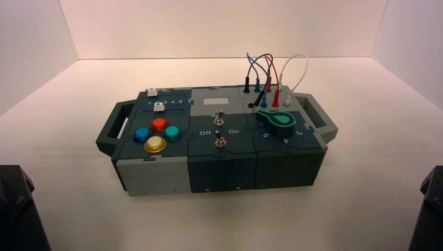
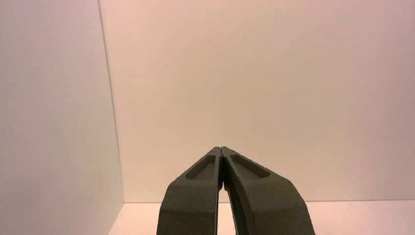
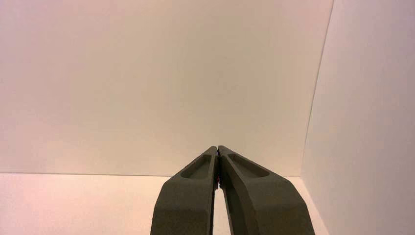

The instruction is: Move the bottom slider to position 1.

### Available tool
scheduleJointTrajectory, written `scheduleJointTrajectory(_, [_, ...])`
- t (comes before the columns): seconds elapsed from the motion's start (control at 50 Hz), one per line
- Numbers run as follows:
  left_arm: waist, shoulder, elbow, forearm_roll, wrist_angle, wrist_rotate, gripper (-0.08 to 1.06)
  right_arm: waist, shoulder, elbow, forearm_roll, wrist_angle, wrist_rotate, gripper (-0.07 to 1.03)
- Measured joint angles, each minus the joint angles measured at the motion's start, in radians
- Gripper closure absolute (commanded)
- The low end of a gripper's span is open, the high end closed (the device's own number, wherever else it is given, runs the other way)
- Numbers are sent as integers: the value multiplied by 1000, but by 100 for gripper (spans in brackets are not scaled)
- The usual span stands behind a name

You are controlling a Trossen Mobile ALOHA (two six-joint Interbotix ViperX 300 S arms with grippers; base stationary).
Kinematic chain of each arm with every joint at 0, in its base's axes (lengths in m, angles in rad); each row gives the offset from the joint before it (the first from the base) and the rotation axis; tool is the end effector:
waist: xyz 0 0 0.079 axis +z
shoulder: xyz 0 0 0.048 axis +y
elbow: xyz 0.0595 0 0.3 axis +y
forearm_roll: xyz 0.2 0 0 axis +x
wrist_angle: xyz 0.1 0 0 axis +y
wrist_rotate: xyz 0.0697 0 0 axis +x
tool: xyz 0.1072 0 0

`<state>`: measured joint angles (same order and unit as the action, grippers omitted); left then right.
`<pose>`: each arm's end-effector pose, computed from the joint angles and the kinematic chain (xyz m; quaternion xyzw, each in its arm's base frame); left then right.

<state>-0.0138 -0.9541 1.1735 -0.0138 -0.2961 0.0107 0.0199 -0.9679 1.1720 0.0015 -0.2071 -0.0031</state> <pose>0.2588 -0.0029 0.2973 -0.0016 -0.0383 -0.0049 0.9993 0.2573 0.0051 0.2858 -0.0008 -0.0015 0.0098 1.0000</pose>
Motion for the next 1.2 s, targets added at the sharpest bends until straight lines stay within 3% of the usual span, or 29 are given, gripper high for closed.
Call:
scheduleJointTrajectory(0.66, [-6,9,-2,0,20,-2,101,3,-3,0,0,12,2,98])
scheduleJointTrajectory(0.9, [-71,49,-43,-3,219,0,101,44,-3,-5,0,95,3,98])
scheduleJointTrajectory(1.2, [-184,146,-135,-5,485,0,101,170,-3,-41,5,239,3,99])
